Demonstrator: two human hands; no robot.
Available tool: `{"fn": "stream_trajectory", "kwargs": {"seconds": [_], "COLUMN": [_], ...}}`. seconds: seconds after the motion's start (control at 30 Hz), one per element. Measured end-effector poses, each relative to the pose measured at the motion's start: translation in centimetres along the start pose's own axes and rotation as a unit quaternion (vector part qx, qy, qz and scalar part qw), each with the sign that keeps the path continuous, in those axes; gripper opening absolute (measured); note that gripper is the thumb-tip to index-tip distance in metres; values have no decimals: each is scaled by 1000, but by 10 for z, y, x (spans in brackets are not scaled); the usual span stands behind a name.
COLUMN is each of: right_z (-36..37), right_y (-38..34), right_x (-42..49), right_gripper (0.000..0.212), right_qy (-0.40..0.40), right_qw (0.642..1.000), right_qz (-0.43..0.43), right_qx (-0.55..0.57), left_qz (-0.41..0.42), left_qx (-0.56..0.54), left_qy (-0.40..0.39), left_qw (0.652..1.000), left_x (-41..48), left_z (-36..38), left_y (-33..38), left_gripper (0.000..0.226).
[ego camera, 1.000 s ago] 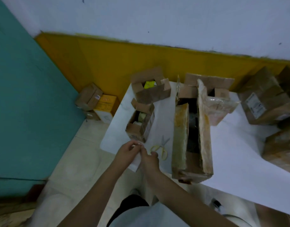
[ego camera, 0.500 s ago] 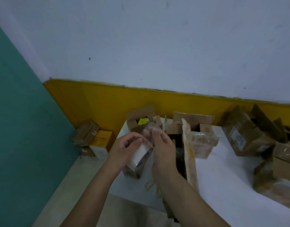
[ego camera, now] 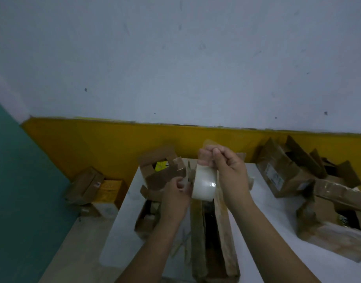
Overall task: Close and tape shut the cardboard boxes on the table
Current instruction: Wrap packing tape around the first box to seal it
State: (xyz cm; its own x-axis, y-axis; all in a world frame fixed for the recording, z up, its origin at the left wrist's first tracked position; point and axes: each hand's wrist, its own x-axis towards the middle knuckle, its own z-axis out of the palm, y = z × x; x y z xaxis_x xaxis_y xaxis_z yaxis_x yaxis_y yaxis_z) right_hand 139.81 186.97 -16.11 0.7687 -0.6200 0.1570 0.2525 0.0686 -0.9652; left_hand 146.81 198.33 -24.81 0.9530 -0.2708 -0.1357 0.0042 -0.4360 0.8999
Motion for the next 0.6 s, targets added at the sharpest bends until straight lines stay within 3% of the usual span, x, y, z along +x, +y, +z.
{"fn": "stream_trajectory", "kwargs": {"seconds": [0.17, 0.43, 0.5, 0.6], "right_z": [-9, -27, -28, -23], "right_y": [-1, 2, 4, 8], "right_x": [9, 34, 41, 52], "right_gripper": [20, 19, 19, 19], "right_qy": [4, -57, -96, -158], "right_qw": [995, 988, 985, 975], "right_qz": [0, 60, 84, 108], "right_qx": [-103, -132, -114, -112], "left_qz": [17, 41, 22, 26], "left_qx": [14, 107, 135, 119], "left_qy": [-94, -63, -73, -67], "left_qw": [995, 991, 988, 990], "left_x": [13, 10, 13, 14], "left_z": [38, 50, 52, 50], "left_y": [-18, -15, -16, -14], "left_gripper": [57, 86, 82, 50]}}
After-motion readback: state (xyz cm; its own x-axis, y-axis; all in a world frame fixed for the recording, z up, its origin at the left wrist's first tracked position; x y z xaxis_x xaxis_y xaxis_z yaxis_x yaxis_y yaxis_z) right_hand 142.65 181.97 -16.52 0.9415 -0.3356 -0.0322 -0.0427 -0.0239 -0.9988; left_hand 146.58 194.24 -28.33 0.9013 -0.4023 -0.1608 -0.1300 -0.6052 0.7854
